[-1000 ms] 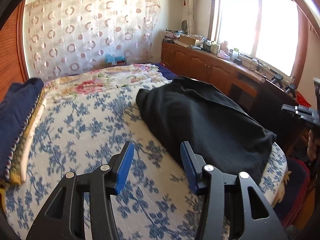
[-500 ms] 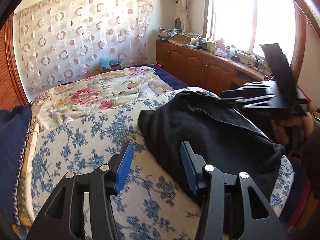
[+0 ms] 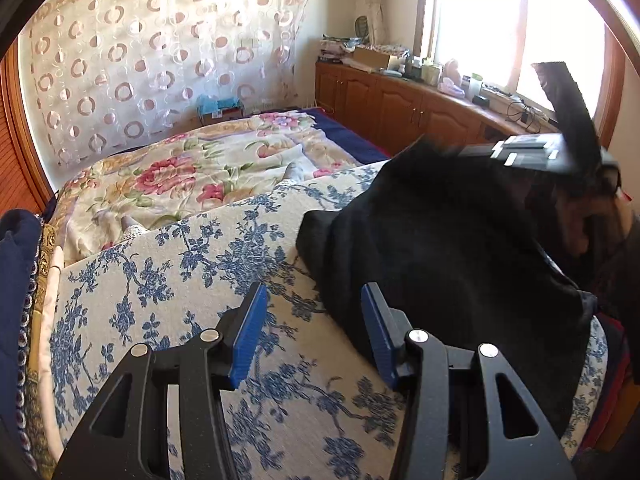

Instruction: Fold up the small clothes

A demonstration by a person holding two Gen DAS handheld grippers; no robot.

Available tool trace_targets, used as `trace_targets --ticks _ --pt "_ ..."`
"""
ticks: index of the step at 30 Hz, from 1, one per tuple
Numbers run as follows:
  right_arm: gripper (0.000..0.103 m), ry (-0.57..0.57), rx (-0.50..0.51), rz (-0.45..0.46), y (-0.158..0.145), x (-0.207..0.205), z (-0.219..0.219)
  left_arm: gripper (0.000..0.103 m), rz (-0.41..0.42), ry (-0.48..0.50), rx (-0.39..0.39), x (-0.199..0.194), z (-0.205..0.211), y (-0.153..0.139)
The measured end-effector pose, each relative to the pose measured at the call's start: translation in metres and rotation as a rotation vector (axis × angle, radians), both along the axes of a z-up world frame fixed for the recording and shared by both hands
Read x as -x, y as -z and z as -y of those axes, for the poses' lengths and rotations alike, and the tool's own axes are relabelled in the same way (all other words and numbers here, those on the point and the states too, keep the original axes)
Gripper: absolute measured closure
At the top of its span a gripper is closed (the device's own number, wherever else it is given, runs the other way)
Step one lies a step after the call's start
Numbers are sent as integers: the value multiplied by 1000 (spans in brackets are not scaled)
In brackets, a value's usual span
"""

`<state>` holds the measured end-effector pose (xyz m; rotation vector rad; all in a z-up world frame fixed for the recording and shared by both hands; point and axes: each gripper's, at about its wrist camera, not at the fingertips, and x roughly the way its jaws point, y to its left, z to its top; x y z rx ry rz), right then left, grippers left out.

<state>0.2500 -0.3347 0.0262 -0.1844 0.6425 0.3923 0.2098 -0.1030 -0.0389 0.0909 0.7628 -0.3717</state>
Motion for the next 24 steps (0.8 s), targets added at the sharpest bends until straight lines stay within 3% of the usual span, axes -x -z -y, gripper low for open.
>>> trace_targets --ticks 4,6,8,11,18,24 --pt "99 147 -15 -23 -7 -27 45 53 -17 -1 -4 -16 2 2" --pt "92 162 -11 -59 -3 -37 52 53 -14 0 -20 -22 6 3" --pt "72 176 28 -55 -1 -42 49 53 -16 3 -29 -29 10 5" --pt "53 157 5 -47 -2 -48 42 53 -51 2 -10 -47 11 9" --pt "50 83 -23 -146 33 -68 35 53 -127 46 61 -82 19 24" --pt "50 63 -72 -200 42 -90 47 79 -180 82 91 -100 30 38"
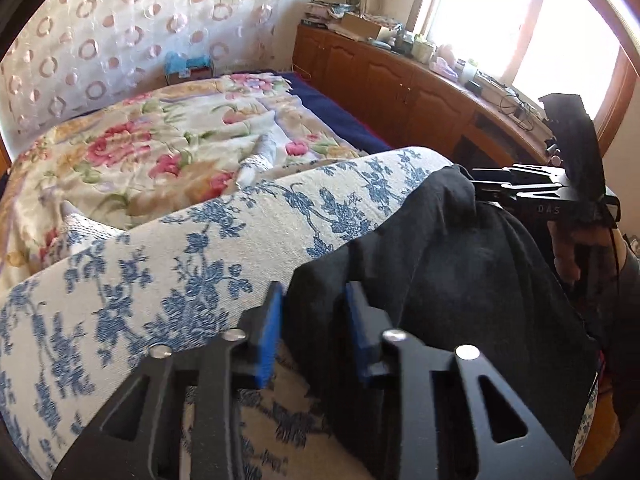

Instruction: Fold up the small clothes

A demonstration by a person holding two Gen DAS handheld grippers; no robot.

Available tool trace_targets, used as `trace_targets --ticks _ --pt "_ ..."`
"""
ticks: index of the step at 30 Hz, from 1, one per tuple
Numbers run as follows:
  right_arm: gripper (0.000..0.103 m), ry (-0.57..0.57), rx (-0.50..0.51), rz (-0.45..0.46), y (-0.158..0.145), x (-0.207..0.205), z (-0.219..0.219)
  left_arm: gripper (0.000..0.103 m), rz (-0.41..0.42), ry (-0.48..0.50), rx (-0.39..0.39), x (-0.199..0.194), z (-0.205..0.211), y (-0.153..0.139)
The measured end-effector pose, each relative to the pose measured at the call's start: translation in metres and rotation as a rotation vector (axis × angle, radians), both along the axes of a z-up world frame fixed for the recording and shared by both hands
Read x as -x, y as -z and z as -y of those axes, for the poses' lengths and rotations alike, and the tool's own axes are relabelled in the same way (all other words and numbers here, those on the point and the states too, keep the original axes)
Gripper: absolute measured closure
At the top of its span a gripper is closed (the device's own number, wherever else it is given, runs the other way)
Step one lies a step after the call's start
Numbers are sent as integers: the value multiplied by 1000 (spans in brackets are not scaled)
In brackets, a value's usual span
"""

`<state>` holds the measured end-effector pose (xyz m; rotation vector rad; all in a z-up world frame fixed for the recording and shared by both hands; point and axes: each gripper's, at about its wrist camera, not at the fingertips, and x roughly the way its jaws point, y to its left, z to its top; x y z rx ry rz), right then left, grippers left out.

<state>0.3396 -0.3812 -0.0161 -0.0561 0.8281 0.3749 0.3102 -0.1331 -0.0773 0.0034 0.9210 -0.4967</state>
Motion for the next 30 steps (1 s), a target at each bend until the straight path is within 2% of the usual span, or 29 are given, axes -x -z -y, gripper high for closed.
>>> trace_targets --ticks 1,2,3,5,7,8,12,15,17,19,20,21,25,30 --pt "50 -3 -4 2 0 -2 1 89 3 9 8 0 1 0" --pt "50 -9 -8 4 0 -2 1 93 7 20 13 2 1 -2" --pt "50 -13 -9 8 0 -2 1 94 21 30 13 5 2 -5" --pt "62 -22 -7 9 2 0 0 95 73 -6 31 11 -5 -16" --pt "64 -14 11 17 2 6 -2 95 113 -86 48 14 -20 -28" --pt "64 -11 15 17 3 9 -4 95 110 -90 46 13 -21 -30" --pt "64 0 13 25 -3 15 -6 95 126 -75 -40 18 -12 -26" --pt "64 8 1 50 -13 26 -3 85 152 -82 -80 25 -9 -30" --pt "64 9 3 69 -20 39 -1 61 169 -71 -74 34 -10 -35" --pt "64 9 6 94 -26 57 2 47 213 -51 -80 50 -10 -45" --pt "64 4 3 106 -29 69 4 29 223 -39 -77 54 -10 -49" --pt "64 4 0 113 -31 79 6 22 226 -31 -70 60 -10 -52" --pt "56 -1 7 137 -33 125 13 21 231 -5 -32 93 -11 -61" --pt "56 -17 12 135 -24 185 17 21 216 4 -47 135 -4 -57"
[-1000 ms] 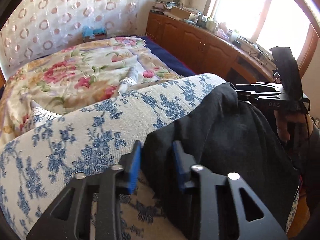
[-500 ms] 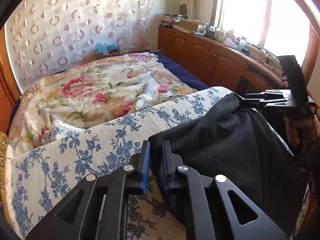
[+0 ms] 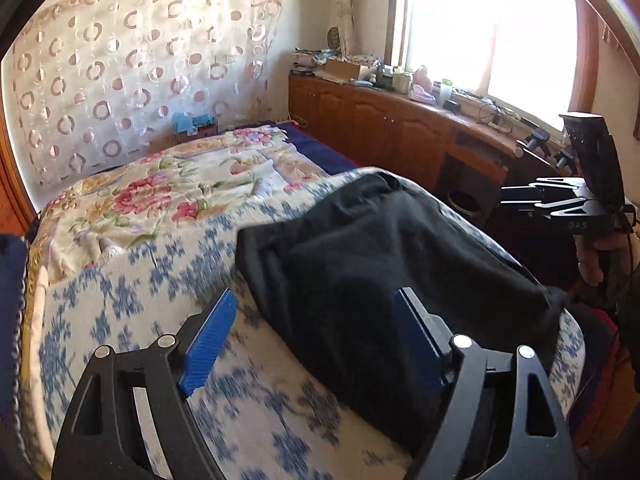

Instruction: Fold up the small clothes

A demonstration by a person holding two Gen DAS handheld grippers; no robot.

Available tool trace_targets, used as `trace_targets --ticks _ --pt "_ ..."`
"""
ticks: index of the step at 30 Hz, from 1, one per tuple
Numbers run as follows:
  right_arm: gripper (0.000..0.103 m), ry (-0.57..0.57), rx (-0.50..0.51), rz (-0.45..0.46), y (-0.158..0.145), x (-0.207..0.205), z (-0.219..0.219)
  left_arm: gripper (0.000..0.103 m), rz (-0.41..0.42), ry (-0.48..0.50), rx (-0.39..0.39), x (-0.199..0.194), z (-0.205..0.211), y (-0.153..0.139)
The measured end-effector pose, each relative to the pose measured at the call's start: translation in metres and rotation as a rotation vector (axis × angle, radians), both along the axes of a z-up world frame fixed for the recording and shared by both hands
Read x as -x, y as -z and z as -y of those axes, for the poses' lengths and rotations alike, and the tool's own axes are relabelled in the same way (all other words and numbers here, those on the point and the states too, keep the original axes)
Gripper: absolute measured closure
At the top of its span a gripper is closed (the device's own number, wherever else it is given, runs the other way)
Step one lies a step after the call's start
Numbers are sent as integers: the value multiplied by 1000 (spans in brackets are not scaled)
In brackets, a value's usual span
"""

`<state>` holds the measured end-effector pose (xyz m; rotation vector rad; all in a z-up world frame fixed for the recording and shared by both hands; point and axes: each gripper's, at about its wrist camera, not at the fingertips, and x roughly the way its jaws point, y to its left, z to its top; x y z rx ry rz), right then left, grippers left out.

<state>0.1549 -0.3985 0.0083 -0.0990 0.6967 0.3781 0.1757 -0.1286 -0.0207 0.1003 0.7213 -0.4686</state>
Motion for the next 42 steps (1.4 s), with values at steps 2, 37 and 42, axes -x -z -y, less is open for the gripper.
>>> trace_targets --ticks 2,37,42 --pt "56 -1 18 -2 8 22 1 21 -21 4 -1 14 3 5" --pt "82 7 34 -86 60 90 17 21 -162 113 2 114 32 54" --pt "91 -16 39 -100 60 89 13 21 -186 110 -5 115 32 61"
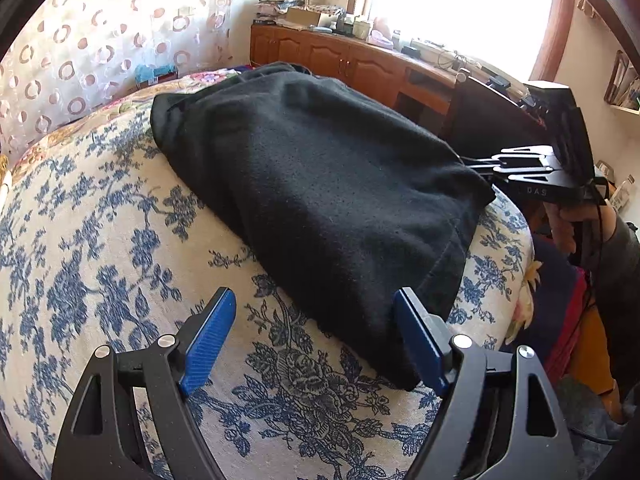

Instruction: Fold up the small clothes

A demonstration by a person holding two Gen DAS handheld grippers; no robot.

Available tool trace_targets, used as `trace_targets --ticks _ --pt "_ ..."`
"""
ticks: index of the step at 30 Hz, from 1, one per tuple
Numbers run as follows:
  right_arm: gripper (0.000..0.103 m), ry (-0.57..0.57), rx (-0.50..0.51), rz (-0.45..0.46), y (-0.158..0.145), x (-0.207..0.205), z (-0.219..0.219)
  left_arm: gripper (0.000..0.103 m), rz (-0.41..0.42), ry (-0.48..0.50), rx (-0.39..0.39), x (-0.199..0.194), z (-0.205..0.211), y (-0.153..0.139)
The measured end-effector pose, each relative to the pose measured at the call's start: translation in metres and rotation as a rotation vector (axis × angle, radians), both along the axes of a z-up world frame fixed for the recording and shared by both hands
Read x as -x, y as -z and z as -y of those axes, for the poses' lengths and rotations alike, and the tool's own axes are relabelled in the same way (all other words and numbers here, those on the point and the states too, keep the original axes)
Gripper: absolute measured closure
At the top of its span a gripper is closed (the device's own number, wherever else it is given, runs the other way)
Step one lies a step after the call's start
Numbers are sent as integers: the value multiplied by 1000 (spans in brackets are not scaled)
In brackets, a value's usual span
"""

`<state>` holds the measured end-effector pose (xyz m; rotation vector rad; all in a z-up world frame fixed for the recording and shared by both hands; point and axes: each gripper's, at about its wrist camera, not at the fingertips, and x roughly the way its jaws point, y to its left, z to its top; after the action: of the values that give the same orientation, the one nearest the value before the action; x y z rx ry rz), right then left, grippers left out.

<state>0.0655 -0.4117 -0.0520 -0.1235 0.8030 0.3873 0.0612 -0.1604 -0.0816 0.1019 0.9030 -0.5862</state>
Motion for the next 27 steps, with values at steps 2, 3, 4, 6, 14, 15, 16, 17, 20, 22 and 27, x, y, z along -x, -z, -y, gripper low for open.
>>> trace_targets --ticks 2,3,4,6,14,15,16,17,20,22,27 --pt "93 -2 -2 0 0 0 0 22 -20 13 14 2 0 3" --pt "94 -3 -11 5 -1 0 0 23 -13 18 19 4 1 3" --pt "94 -5 -20 11 -2 1 0 31 -16 35 28 6 2 3" --pt "95 -5 -48 33 -7 4 1 50 -19 60 36 10 6 2" --pt "95 -7 -114 167 -42 4 1 97 -4 105 122 9 6 -18" --pt "95 -9 -125 185 -50 -1 2 97 13 89 146 4 2 -28" --pt "95 -10 -134 198 -56 -6 2 97 38 74 167 -2 -3 -40" --pt "96 -11 -139 213 -64 -14 2 98 66 57 181 -9 -7 -52" --pt "96 -23 -153 247 -85 -39 -1 98 114 16 213 -37 -20 -80" --pt "96 -19 -150 263 -99 -65 -5 98 142 -40 222 -72 -31 -98" --pt "96 39 -115 239 -108 -158 -15 98 168 -176 140 -165 -47 -101"
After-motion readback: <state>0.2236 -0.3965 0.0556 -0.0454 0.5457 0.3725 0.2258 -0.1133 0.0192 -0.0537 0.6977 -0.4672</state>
